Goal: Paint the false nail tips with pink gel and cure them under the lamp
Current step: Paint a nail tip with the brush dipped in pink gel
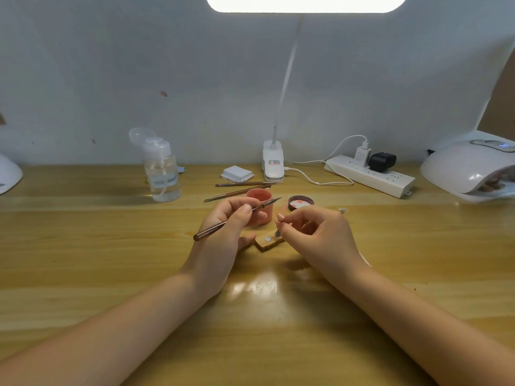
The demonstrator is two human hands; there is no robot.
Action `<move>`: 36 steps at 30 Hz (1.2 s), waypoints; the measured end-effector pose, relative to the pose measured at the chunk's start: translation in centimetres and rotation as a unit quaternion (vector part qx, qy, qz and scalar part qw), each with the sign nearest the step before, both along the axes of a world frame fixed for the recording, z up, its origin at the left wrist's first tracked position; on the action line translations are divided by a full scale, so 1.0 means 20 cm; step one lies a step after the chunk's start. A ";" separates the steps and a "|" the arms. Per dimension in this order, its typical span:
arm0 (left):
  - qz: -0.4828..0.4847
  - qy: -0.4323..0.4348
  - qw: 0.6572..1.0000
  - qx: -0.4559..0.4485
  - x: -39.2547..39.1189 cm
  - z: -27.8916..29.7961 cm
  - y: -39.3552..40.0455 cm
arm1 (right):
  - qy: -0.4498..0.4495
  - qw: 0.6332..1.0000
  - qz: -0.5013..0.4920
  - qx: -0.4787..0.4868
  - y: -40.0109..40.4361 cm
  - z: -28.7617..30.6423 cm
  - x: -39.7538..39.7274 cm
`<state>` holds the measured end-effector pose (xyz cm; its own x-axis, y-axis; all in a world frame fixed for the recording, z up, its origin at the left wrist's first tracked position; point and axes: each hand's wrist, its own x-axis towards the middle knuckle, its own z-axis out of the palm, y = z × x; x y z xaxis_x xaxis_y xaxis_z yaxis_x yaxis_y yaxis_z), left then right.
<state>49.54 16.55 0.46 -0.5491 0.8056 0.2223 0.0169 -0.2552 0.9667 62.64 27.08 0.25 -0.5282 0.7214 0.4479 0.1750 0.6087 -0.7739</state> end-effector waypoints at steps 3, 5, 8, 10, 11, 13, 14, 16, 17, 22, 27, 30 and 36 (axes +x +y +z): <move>0.034 0.115 0.992 0.041 0.02 0.01 -0.04 | 0.021 1.000 0.006 -0.012 0.00 0.01 0.01; 0.039 0.153 0.985 0.076 0.04 0.03 -0.06 | 0.048 0.999 0.012 -0.023 0.00 0.02 0.01; 0.038 0.204 0.974 0.094 0.07 0.05 -0.08 | 0.074 0.997 0.012 -0.027 0.01 0.03 0.02; 0.041 0.241 0.965 0.090 0.08 0.05 -0.08 | 0.088 0.996 0.006 -0.026 0.01 0.03 0.02; 0.041 0.252 0.963 0.087 0.08 0.04 -0.08 | 0.092 0.995 0.003 -0.024 0.02 0.03 0.02; 0.036 0.263 0.961 0.083 0.07 0.04 -0.08 | 0.089 0.996 -0.003 -0.018 0.02 0.03 0.02; 0.036 0.264 0.961 0.081 0.07 0.03 -0.08 | 0.084 0.996 -0.004 -0.016 0.02 0.03 0.03; 0.034 0.256 0.962 0.086 0.07 0.03 -0.09 | 0.074 0.997 -0.004 -0.013 0.02 0.03 0.03; 0.036 0.253 0.962 0.093 0.07 0.04 -0.09 | 0.072 0.997 -0.005 -0.013 0.03 0.02 0.03; 0.043 0.254 0.962 0.088 0.06 0.03 -0.08 | 0.074 0.997 -0.007 0.001 0.03 0.02 0.03; 0.044 0.222 0.971 0.075 0.04 0.13 -0.07 | 0.062 0.998 -0.029 0.001 0.05 0.00 0.04; 0.100 0.218 0.970 0.031 -0.03 0.25 0.00 | 0.048 0.998 -0.047 -0.007 0.07 -0.02 0.03; 0.140 0.359 0.907 -0.172 -0.17 0.41 0.19 | 0.039 0.998 -0.040 0.006 0.07 -0.02 0.02</move>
